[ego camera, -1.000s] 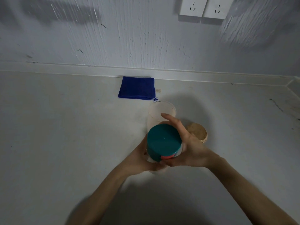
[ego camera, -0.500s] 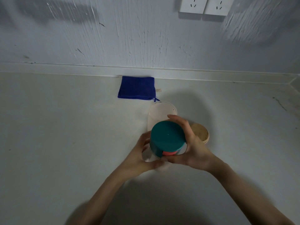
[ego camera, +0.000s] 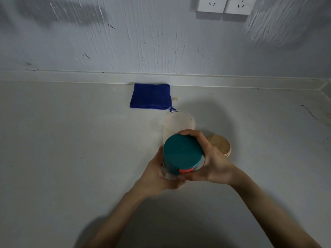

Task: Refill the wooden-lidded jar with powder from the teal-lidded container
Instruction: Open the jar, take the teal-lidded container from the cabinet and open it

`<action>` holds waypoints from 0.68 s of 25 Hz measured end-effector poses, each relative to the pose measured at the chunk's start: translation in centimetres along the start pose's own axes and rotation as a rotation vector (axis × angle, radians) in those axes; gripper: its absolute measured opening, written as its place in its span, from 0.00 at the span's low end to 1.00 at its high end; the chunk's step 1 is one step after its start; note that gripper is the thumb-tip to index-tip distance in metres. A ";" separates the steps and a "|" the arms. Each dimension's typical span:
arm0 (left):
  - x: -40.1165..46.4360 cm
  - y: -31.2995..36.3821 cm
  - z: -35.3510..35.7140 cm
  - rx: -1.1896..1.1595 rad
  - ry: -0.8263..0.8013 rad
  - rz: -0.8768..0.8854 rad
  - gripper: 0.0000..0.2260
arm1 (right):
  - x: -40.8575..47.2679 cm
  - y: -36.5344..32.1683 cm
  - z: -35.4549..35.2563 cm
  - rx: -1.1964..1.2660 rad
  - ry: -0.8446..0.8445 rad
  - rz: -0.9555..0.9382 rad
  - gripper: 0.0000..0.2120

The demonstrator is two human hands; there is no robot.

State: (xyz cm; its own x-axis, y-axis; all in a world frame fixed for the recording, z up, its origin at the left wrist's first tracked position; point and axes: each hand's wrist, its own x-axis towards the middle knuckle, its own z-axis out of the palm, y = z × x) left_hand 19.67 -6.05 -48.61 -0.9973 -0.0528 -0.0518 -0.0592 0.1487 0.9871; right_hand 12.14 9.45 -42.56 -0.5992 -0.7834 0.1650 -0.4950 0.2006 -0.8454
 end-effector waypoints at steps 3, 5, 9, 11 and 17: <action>0.1 1.0 -0.7 -0.067 -0.095 -0.039 0.29 | 0.3 0.3 -0.7 -0.002 -0.083 -0.018 0.40; 0.2 0.9 -0.9 -0.002 -0.152 -0.014 0.29 | 0.3 0.3 -0.8 0.016 -0.140 -0.018 0.39; 0.3 0.9 -2.0 0.121 -0.242 -0.003 0.30 | 0.4 -1.4 -2.5 0.234 -0.043 -0.082 0.37; 0.6 0.9 -2.4 0.164 -0.284 0.031 0.32 | 0.9 -2.4 -4.4 0.330 0.123 -0.135 0.35; 0.4 0.8 -2.1 0.157 -0.267 0.019 0.33 | -1.2 -1.6 -6.1 0.249 0.233 0.121 0.41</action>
State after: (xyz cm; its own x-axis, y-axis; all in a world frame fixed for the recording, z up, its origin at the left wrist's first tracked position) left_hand 19.30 -7.99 -47.50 -0.9733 0.2101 -0.0921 -0.0259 0.2985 0.9541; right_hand 9.81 13.64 -38.27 -0.7855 -0.6021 0.1431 -0.2607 0.1122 -0.9589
